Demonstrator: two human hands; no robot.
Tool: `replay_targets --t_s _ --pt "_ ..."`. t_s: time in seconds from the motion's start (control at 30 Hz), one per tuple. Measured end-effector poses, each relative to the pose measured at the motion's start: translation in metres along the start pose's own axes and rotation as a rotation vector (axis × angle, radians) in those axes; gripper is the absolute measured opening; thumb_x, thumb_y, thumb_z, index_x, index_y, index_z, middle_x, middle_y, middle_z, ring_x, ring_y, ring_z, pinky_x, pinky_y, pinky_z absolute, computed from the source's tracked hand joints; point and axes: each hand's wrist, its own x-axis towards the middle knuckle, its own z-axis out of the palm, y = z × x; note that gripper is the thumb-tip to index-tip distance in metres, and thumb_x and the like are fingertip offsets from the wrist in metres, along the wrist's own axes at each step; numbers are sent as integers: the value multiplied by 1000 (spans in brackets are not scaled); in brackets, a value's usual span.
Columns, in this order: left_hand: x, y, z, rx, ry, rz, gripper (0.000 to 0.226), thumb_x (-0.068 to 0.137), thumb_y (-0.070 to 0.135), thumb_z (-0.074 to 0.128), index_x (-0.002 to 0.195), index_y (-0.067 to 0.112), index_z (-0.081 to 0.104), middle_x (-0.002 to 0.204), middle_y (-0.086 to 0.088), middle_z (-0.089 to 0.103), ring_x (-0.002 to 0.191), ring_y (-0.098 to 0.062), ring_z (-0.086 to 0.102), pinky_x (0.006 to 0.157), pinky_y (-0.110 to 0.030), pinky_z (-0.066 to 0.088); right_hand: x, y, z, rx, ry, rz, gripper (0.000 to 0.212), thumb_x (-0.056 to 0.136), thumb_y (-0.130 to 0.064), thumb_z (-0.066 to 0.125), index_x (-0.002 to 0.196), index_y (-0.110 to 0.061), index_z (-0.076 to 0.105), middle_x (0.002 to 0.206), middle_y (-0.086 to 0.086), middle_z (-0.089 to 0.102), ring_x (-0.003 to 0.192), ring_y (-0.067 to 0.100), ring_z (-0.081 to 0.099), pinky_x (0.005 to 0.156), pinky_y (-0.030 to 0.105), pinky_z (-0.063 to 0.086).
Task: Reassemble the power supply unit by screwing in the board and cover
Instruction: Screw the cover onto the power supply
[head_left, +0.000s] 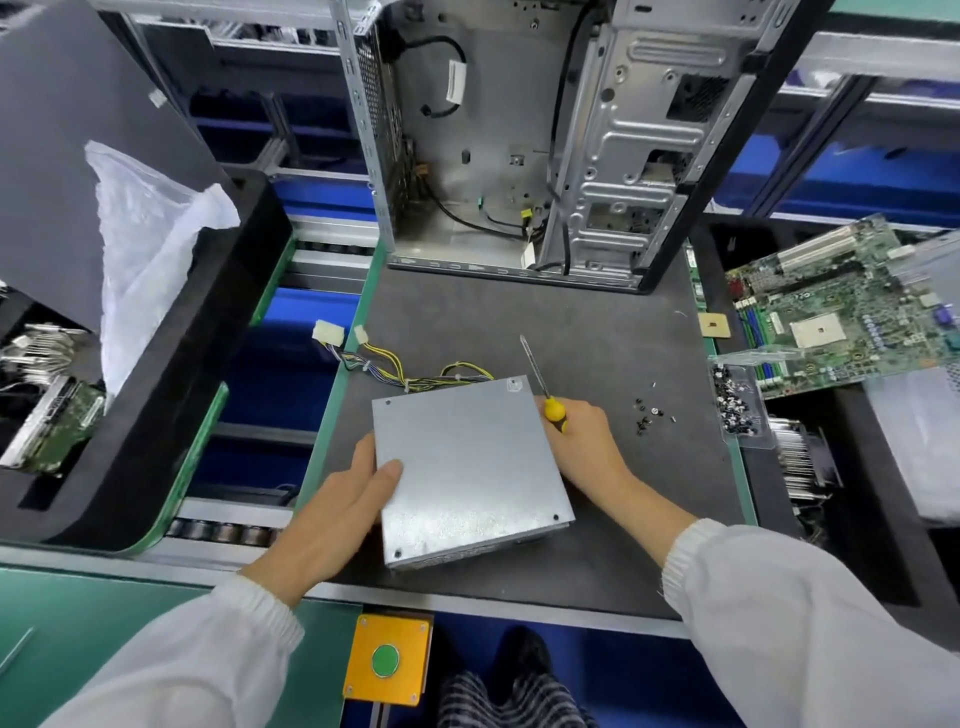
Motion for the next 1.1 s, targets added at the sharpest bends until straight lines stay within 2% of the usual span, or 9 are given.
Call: replay_targets --t_s 0.13,0.23,0.43,0.53,0.7,0.87,0.93,1.0,1.1 --pt "2 -1 9 36 117 131 44 90 67 25 132 57 33 113 34 48 110 8 49 88 -19 37 -7 -12 -4 91 -16 115 27 97 -39 47 84 -48 68 72 -12 66 66 1 53 62 20 42" --pt "6 6 13 -256 83 59 35 91 43 42 126 45 43 122 22 52 114 -3 53 96 -27 45 -19 -21 -10 311 -50 132 30 96 -51 41 116 -45 63 78 -22 67 64 -3 57 57 16 41" --pt "7 24 42 -513 226 -15 32 103 41 39 135 42 39 114 22 61 90 12 62 64 -8 49 -35 -25 9 233 -4 38 43 97 -37 46 140 -36 42 94 -20 68 77 -4 58 75 7 43" --pt "8 25 47 -555 262 -2 32 104 40 36 135 43 36 113 22 58 85 17 61 56 -3 45 -36 -22 12 314 -23 40 42 99 -32 46 141 -34 41 117 -35 58 110 -14 52 86 1 37" --pt "7 24 39 -682 208 10 38 102 37 43 135 55 33 113 24 62 93 0 67 63 -17 54 -24 -19 1 477 -185 113 42 98 -29 49 139 -34 42 125 -18 60 115 2 56 90 20 48" --pt "9 23 36 -626 215 73 42 103 31 43 137 53 31 108 31 59 94 0 66 62 -17 54 -21 -22 -1 600 -99 202 33 97 -36 47 130 -36 55 116 -13 66 103 9 63 73 24 56" --pt "9 22 34 -630 226 87 37 102 34 45 135 47 36 110 27 61 96 -3 66 64 -18 54 -17 -24 -3 610 -80 210 29 97 -35 49 123 -34 61 101 4 69 77 31 60 58 35 54" --pt "11 21 33 -649 254 101 30 101 35 46 131 37 43 113 16 64 97 -11 68 67 -23 55 -11 -25 -4 599 -70 171 24 97 -31 49 116 -30 65 83 4 64 59 23 50 45 25 43" --pt "13 22 34 -681 283 129 26 101 31 47 127 30 47 114 7 64 98 -17 67 68 -25 55 -6 -27 -1 535 -67 112 21 99 -25 47 111 -27 64 98 -8 69 83 9 64 64 17 48"
